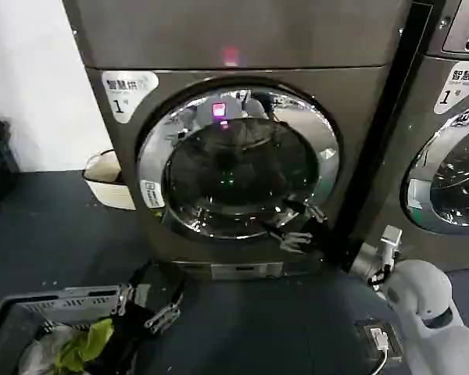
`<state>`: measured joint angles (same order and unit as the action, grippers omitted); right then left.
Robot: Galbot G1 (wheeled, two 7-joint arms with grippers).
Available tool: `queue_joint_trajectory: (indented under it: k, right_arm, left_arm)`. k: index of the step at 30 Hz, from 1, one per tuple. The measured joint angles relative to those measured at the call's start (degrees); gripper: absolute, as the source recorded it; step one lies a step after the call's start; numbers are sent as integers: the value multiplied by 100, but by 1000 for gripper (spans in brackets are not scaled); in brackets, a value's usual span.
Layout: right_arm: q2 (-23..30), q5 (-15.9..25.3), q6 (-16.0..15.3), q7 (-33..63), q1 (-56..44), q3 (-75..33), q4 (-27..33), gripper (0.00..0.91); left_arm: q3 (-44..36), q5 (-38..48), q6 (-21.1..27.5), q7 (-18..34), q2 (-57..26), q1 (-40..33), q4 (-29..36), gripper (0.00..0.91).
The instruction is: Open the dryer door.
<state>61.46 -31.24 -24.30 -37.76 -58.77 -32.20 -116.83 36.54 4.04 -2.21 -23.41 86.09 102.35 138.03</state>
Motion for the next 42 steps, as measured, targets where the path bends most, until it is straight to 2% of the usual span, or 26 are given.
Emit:
queue_joint_trajectory:
  k: [8,13,20,29,42]
  right_arm:
    - [113,333,304,162,485,604,423,907]
    - [269,531,652,252,1054,1223,1003,907]
    - [543,714,926,355,1770,2003,1729,907]
    - [937,839,1038,657,2367,2813,2256,907]
    - [1365,963,1020,800,2625,3321,2517,907]
  left_arm:
    - [2,-137,1,-120,27,-1,15,907]
    - [0,-271,94,-159,52,31,80,907]
    - [57,-372,125,-209,75,15,63,907]
    - [72,-400,92,-217,128,9,13,907]
    - [46,-421,82,-207,152,106,114,907]
